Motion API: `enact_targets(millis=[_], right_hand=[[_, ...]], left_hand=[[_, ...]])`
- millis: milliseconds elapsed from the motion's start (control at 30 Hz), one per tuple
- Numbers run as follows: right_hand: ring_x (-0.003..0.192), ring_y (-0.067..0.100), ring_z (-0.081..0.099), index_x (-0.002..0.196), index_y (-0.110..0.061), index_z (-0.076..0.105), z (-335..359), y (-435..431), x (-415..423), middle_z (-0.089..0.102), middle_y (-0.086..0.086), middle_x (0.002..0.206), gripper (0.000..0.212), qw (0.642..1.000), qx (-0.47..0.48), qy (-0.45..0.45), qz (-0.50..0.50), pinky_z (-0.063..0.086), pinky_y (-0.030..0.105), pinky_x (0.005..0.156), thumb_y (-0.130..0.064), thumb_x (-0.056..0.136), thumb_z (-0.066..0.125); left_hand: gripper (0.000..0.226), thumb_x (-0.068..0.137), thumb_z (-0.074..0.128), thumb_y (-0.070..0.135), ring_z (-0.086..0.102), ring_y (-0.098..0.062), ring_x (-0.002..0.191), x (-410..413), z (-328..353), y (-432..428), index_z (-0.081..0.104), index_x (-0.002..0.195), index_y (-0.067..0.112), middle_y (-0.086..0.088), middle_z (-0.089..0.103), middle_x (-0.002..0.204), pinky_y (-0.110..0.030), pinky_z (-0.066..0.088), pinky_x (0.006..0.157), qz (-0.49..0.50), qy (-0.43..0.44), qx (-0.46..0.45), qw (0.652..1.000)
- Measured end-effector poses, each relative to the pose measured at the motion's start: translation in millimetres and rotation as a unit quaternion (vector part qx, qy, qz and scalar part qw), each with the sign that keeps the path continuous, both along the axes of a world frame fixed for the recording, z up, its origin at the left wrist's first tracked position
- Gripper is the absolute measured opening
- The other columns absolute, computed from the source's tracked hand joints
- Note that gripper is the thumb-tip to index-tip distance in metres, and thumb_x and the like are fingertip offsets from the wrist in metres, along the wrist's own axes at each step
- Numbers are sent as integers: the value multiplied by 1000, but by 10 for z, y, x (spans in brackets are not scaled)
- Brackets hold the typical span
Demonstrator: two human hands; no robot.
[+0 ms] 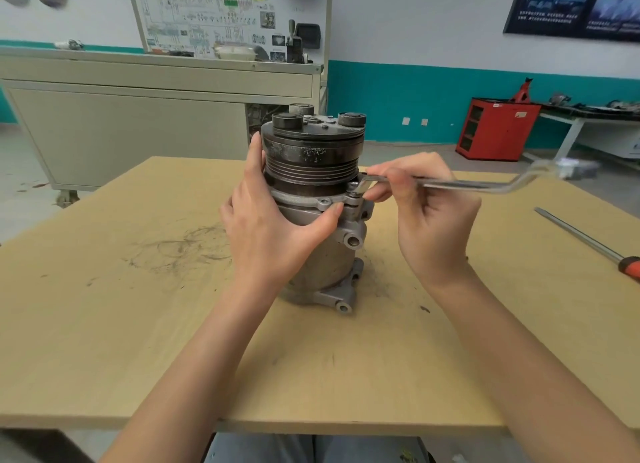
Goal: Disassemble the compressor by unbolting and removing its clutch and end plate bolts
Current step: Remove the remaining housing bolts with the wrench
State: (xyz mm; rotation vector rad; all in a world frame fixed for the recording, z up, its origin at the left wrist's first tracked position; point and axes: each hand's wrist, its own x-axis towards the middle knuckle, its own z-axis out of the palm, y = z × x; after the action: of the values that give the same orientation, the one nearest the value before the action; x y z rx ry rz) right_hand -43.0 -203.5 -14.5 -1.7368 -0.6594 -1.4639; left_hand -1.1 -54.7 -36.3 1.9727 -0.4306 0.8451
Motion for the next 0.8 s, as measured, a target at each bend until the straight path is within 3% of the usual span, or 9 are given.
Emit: enact_targets(millis=[167,267,400,500,667,733,800], right_hand=[[70,20,68,98,-21,54,-112,77,-12,62,-7,84,19,998,52,2,20,56,43,63,-31,100,39],[69,22,68,94,-27,53,-116,123,-17,62,-5,83,15,998,65,-5,22,56,43,63,-31,100,39],[67,25,67,95,-10,58,-125,70,-6,64,7,77,25,998,57,-11,-6,55,41,62,-28,99,42],[67,20,64,91,5,60,-127,57,-8,64,15,73,38,998,22,-18,-48,52,26,65,-26,98,41],[75,19,62,87,7,61,-137,69,-24,64,20,77,40,996,-50,-42,-60,50,21,72,-25,100,40],[68,20,64,88,-8,57,-128,77,-12,65,13,77,26,1000,4,-12,-10,53,26,68,-22,101,39],[63,18,67,85,-17,52,-102,72,17,68,1,77,22,986,135,65,79,55,30,62,-17,101,36]], left_hand=[[112,58,51,71,48,-18,128,-5,7,0,18,152,19,4,48,142,-32,24,102,-6,1,-1,1000],[112,58,51,70,48,-18,128,-12,10,-4,19,152,18,4,48,141,-33,24,103,-7,0,-5,1000],[112,58,51,70,48,-19,128,-22,9,-7,19,152,18,4,49,140,-34,24,104,-7,1,-6,1000],[112,58,51,70,48,-20,127,-15,15,1,19,152,18,4,50,139,-35,25,103,-4,0,-5,1000],[112,58,51,71,49,-19,127,-23,17,-4,19,152,19,4,50,139,-33,25,102,-3,1,-6,1000],[112,58,51,70,48,-20,127,-22,20,-1,20,152,18,3,50,139,-35,25,103,-2,0,-6,1000],[112,58,51,70,49,-21,127,-19,19,2,20,152,18,3,50,139,-37,26,104,-2,0,-7,1000]])
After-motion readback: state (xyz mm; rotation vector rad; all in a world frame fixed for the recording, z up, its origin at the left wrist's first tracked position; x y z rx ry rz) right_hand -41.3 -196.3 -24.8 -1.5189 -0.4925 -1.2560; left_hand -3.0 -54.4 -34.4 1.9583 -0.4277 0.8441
